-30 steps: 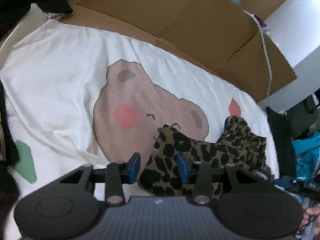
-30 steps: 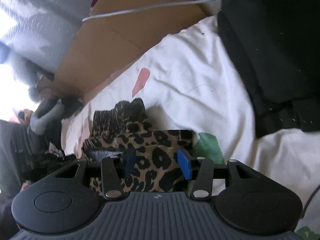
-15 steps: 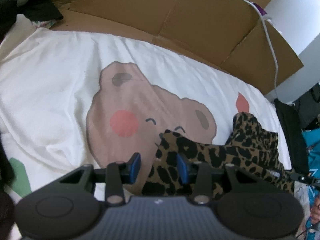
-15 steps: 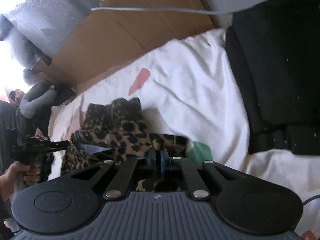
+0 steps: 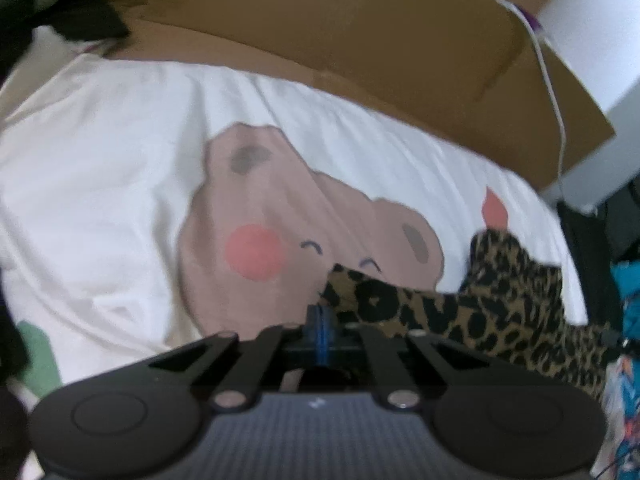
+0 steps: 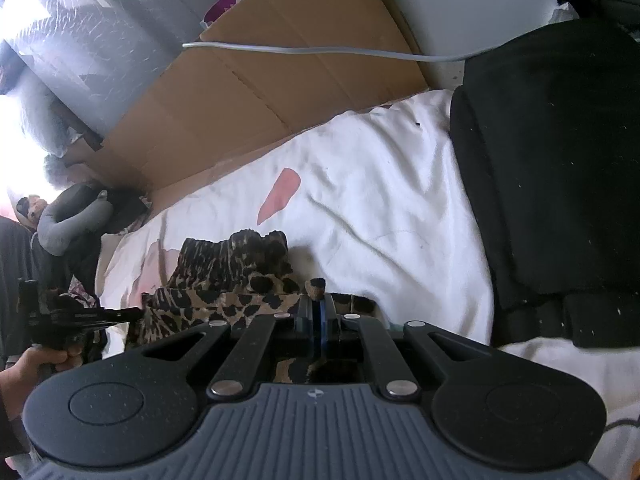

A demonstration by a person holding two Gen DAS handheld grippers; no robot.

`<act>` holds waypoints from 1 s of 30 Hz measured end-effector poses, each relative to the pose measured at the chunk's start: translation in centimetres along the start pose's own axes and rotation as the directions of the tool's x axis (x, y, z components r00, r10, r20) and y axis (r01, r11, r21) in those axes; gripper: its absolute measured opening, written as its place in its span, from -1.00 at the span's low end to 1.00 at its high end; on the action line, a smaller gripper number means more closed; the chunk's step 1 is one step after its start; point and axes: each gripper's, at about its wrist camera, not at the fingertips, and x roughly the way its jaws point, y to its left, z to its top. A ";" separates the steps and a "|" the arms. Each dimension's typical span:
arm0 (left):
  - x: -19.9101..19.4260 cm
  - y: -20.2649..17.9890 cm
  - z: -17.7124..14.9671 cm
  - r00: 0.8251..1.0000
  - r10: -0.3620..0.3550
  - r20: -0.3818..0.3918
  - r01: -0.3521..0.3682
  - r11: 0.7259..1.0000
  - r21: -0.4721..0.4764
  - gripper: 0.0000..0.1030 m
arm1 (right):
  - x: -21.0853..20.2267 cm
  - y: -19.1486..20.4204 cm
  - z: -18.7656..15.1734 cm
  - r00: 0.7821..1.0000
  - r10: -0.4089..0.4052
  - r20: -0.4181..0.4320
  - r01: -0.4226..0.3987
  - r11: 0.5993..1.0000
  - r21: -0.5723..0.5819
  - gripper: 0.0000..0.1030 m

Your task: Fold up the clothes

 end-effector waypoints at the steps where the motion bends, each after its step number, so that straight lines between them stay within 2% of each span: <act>1: -0.1 0.1 0.0 1.000 0.003 0.004 -0.003 1.000 -0.003 -0.99 | 0.5 0.0 0.0 1.000 -0.010 -0.007 0.010 1.000 -0.006 -0.97; 8: 0.3 -0.9 0.0 0.999 0.048 -0.004 -0.047 0.998 0.051 -0.94 | 4.0 -0.5 -0.7 0.995 -0.084 -0.056 0.081 0.995 -0.052 -0.93; 10: 0.3 -1.4 0.0 0.998 0.060 -0.004 -0.060 0.995 0.083 -0.79 | 3.9 -0.2 -0.9 0.994 -0.096 -0.052 0.093 0.993 -0.071 -0.87; 14: 0.4 -2.0 -0.2 0.998 0.060 -0.005 -0.059 0.991 0.121 -0.51 | 3.8 0.0 -1.2 0.990 -0.129 -0.052 0.123 0.987 -0.104 -0.49; 18: 0.8 -2.7 -0.4 0.997 0.076 -0.006 -0.075 0.985 0.154 -0.37 | 3.8 0.0 -1.4 0.987 -0.150 -0.059 0.142 0.983 -0.116 -0.30; 26: 1.8 -3.2 -0.2 0.994 0.111 -0.001 -0.109 0.975 0.192 -0.24 | 5.0 0.3 -1.5 0.983 -0.157 -0.091 0.140 0.976 -0.166 -0.28; 30: 2.4 -3.7 -0.1 0.992 0.124 0.009 -0.123 0.968 0.220 -0.09 | 5.3 0.5 -1.5 0.982 -0.162 -0.096 0.142 0.971 -0.191 -0.28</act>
